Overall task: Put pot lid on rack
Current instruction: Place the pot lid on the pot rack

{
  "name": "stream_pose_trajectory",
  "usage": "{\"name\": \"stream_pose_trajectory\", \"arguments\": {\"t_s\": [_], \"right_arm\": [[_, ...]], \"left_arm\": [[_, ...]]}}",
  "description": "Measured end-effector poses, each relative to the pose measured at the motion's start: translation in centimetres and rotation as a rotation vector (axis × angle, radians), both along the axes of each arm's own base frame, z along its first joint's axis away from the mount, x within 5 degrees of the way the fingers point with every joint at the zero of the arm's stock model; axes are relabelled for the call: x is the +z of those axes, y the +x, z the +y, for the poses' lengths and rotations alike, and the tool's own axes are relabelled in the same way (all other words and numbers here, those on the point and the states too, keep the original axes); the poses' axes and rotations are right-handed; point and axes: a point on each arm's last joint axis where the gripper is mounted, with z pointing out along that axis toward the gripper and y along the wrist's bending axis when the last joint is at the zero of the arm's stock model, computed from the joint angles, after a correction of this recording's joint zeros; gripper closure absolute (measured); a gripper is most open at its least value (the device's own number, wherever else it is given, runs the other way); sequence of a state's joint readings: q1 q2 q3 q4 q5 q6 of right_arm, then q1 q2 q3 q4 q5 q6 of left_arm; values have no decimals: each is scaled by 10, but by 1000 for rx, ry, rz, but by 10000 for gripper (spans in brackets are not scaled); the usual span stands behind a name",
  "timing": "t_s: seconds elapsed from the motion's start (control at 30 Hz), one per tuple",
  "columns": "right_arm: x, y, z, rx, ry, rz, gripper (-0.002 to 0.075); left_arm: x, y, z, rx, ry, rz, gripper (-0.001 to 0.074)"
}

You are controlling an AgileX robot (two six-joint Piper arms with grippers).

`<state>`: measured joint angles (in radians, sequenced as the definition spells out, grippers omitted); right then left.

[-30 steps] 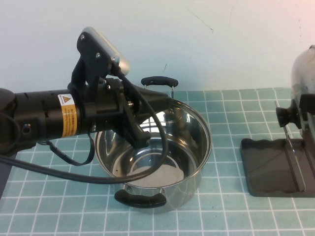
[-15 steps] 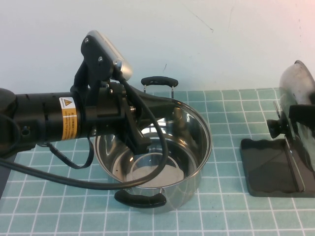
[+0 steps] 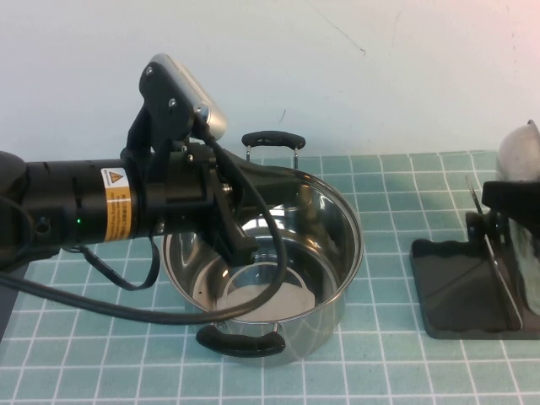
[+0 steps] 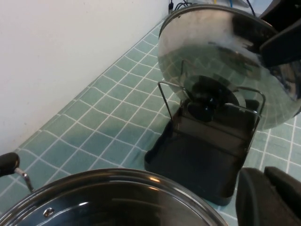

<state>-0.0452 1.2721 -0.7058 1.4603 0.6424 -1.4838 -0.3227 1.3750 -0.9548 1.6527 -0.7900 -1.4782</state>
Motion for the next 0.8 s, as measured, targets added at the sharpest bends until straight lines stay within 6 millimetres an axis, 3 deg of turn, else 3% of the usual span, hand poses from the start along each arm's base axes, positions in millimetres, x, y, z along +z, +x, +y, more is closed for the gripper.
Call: {"name": "stream_pose_trajectory", "arguments": {"t_s": [0.2, 0.4, 0.6, 0.8], "right_arm": [[9, -5, 0, -1, 0, -34, 216], [35, -28, -8, -12, -74, -156, 261], [51, -55, -12, -21, -148, -187, 316], [71, -87, -6, 27, -174, -285, 412]], "left_arm": [[11, -2, 9, 118, 18, -22, 733], [43, -26, 32, 257, 17, -156, 734], [50, -69, 64, 447, -15, -260, 734], [26, -124, 95, 634, -114, -274, 734]]}}
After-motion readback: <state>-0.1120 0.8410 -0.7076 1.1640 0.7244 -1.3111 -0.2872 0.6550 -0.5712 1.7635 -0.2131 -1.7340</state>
